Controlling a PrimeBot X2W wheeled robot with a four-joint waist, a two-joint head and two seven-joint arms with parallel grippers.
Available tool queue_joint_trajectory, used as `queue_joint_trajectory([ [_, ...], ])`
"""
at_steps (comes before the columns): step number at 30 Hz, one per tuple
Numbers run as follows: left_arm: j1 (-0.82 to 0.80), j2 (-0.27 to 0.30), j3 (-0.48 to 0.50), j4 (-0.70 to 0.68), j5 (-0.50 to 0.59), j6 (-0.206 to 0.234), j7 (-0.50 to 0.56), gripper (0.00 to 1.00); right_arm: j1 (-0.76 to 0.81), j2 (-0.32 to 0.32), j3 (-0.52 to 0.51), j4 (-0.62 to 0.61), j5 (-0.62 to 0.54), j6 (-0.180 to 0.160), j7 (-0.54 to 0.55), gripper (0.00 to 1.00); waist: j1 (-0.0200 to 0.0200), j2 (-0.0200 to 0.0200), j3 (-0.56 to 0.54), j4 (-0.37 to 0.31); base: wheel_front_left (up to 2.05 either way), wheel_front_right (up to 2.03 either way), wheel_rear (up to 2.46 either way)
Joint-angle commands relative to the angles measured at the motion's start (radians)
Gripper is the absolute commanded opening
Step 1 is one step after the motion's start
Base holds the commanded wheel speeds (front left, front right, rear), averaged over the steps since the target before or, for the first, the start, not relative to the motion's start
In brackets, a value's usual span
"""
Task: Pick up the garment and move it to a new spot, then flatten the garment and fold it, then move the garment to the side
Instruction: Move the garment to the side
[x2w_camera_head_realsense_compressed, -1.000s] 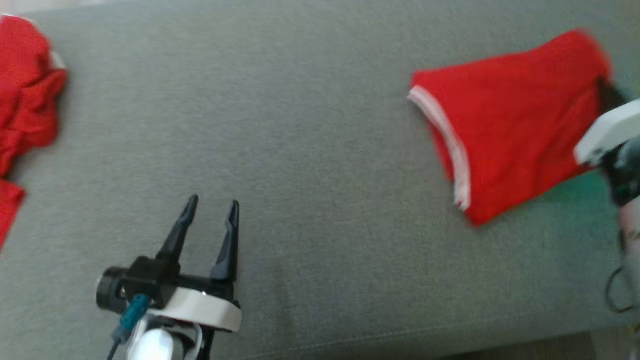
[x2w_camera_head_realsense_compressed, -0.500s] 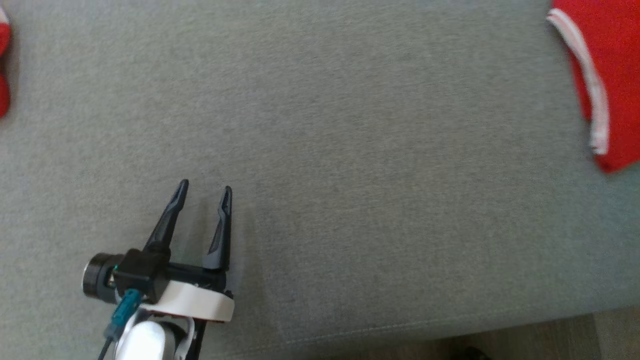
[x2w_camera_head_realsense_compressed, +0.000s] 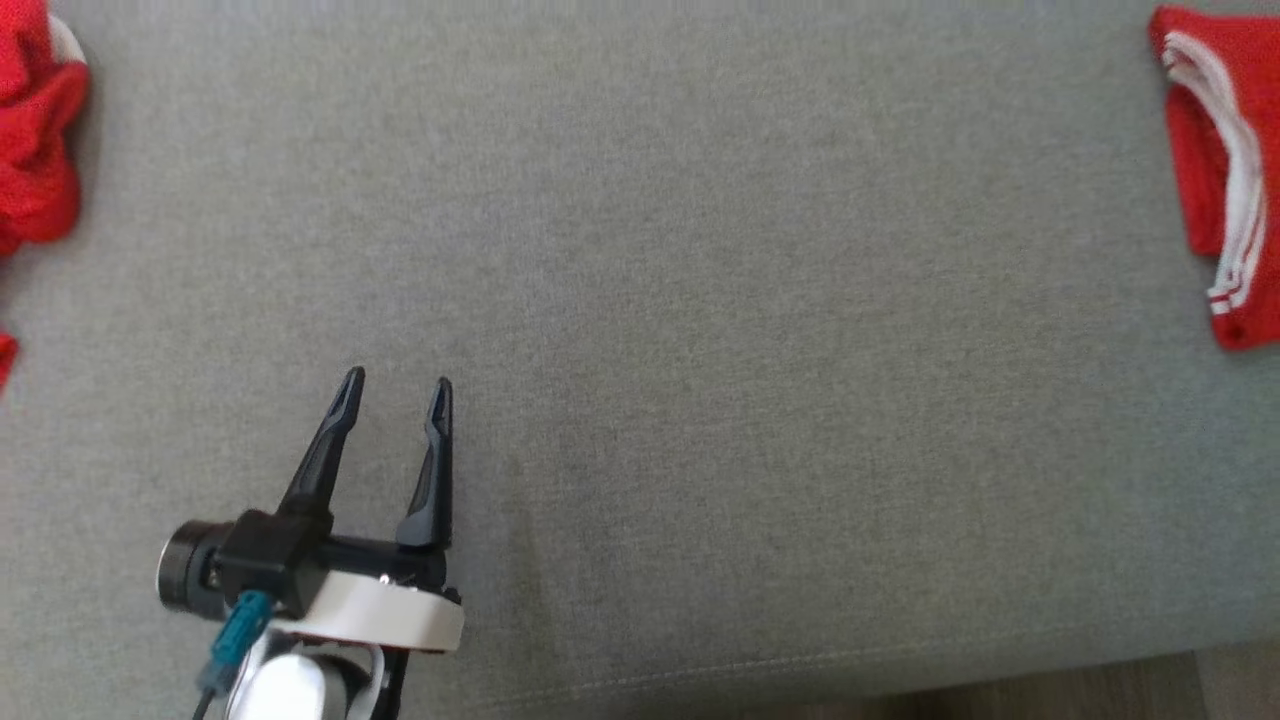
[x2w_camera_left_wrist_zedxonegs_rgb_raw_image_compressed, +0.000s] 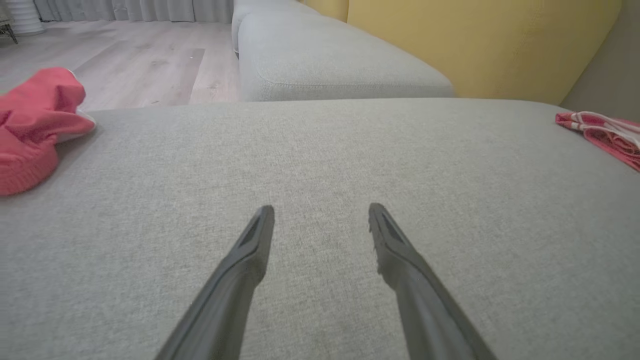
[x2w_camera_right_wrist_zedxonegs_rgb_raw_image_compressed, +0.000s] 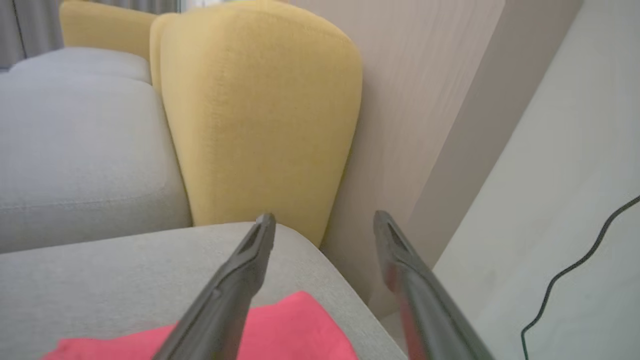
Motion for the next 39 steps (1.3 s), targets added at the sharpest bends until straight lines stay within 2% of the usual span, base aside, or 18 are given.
queue_joint_trajectory([
  [1,-0.007,-0.002,0.033,-0.025,-0.011,0.008,-0.012,1.00,0.024,0.008,0.012,-0.053,0.000,-0.001,-0.009,1.00,0.0000,0.0000,-0.032,-0.003,0.00,0.00,0.00],
  [5,-0.007,-0.003,0.024,-0.012,-0.050,0.025,-0.012,1.00,0.109,0.101,0.087,-0.219,0.064,-0.001,-0.010,1.00,0.0000,0.0000,-0.091,-0.007,0.00,0.00,0.00],
  [11,0.015,-0.003,0.015,0.008,-0.110,0.061,-0.012,1.00,0.334,0.207,0.255,-0.444,0.214,-0.001,-0.011,1.00,0.0000,0.0000,-0.187,-0.006,0.00,0.00,0.00],
  [18,0.065,-0.003,0.038,0.021,-0.129,0.076,-0.012,1.00,0.634,0.263,0.405,-0.629,0.337,-0.001,-0.005,1.00,0.0000,0.0000,-0.277,0.028,0.00,0.00,0.00],
  [22,0.085,-0.003,0.053,0.037,-0.129,0.065,-0.012,1.00,0.770,0.289,0.481,-0.673,0.410,-0.001,-0.003,1.00,0.0000,0.0000,-0.318,0.051,0.00,0.00,0.00],
  [31,0.110,-0.003,0.067,0.079,-0.125,0.045,-0.012,1.00,0.989,0.301,0.677,-0.668,0.482,-0.001,-0.010,1.00,0.0000,0.0000,-0.364,0.098,0.00,0.00,0.00],
  [39,0.102,-0.003,0.064,0.131,-0.125,0.037,-0.012,1.00,1.034,0.302,0.711,-0.666,0.504,-0.001,-0.011,1.00,0.0000,0.0000,-0.377,0.107,0.00,0.00,0.00],
])
